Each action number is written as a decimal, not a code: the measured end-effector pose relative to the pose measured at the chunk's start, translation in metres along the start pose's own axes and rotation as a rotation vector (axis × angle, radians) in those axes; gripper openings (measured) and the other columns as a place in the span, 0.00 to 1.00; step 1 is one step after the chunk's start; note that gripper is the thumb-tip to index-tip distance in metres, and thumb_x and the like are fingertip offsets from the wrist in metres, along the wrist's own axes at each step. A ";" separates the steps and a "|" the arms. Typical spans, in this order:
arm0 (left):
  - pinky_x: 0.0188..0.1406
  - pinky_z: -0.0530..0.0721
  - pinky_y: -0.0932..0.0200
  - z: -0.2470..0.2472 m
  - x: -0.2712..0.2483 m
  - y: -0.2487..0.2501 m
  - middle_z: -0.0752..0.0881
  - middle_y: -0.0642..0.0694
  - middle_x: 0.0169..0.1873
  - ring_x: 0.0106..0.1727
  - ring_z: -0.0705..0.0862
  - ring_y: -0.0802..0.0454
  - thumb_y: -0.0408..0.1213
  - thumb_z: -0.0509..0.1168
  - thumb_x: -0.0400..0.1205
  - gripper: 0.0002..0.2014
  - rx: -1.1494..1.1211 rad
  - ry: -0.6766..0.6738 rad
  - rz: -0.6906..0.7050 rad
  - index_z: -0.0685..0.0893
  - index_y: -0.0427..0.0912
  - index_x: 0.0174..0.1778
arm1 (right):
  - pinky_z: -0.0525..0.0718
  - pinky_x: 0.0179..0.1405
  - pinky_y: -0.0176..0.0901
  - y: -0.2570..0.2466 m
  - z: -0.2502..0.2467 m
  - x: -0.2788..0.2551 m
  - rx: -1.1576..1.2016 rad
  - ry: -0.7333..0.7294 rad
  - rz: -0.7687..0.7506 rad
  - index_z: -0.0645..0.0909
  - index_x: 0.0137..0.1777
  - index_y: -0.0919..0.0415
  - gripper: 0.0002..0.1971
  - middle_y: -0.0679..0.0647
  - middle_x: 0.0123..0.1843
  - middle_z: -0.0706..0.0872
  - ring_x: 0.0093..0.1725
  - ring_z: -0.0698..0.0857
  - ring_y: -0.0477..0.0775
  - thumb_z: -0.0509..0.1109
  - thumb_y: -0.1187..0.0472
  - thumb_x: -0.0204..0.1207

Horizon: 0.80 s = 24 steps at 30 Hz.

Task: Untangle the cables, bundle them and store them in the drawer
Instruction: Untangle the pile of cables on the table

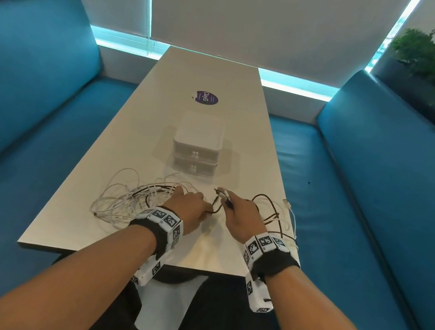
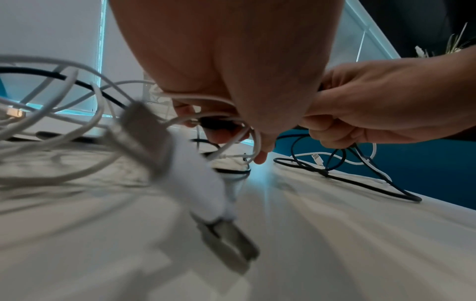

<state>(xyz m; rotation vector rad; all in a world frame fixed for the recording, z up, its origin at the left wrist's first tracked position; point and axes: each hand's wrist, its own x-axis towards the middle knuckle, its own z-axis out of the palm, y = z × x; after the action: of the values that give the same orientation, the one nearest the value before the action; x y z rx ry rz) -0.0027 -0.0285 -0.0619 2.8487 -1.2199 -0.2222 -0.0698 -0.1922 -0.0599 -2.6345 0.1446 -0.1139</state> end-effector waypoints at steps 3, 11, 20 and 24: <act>0.64 0.66 0.41 -0.002 0.002 0.001 0.77 0.50 0.47 0.52 0.82 0.45 0.45 0.50 0.90 0.14 -0.022 0.002 0.025 0.82 0.57 0.61 | 0.77 0.44 0.47 -0.001 0.001 -0.004 -0.026 -0.110 -0.025 0.81 0.55 0.59 0.10 0.60 0.49 0.88 0.49 0.85 0.63 0.60 0.56 0.86; 0.74 0.62 0.39 -0.002 0.004 -0.014 0.86 0.50 0.53 0.58 0.83 0.47 0.41 0.59 0.85 0.08 0.000 -0.061 -0.128 0.84 0.51 0.53 | 0.87 0.52 0.54 0.018 -0.003 -0.012 -0.400 -0.137 0.206 0.82 0.61 0.58 0.13 0.58 0.54 0.87 0.51 0.87 0.60 0.57 0.59 0.85; 0.66 0.71 0.44 -0.001 -0.001 -0.013 0.74 0.41 0.65 0.64 0.74 0.39 0.47 0.62 0.78 0.21 0.154 0.091 -0.246 0.79 0.44 0.65 | 0.84 0.51 0.53 0.034 -0.035 -0.010 -0.401 0.003 0.449 0.80 0.57 0.62 0.12 0.60 0.57 0.86 0.55 0.86 0.63 0.57 0.63 0.83; 0.65 0.71 0.44 -0.001 0.003 -0.002 0.74 0.41 0.66 0.65 0.71 0.39 0.45 0.60 0.80 0.20 0.138 0.142 -0.162 0.76 0.43 0.66 | 0.84 0.46 0.53 0.024 -0.014 -0.009 -0.318 0.067 0.319 0.72 0.69 0.58 0.16 0.61 0.54 0.85 0.51 0.87 0.64 0.55 0.54 0.86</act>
<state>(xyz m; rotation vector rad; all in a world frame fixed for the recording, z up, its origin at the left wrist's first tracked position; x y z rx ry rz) 0.0012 -0.0291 -0.0612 3.0217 -1.0169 0.0625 -0.0825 -0.2186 -0.0594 -2.8797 0.6508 -0.0752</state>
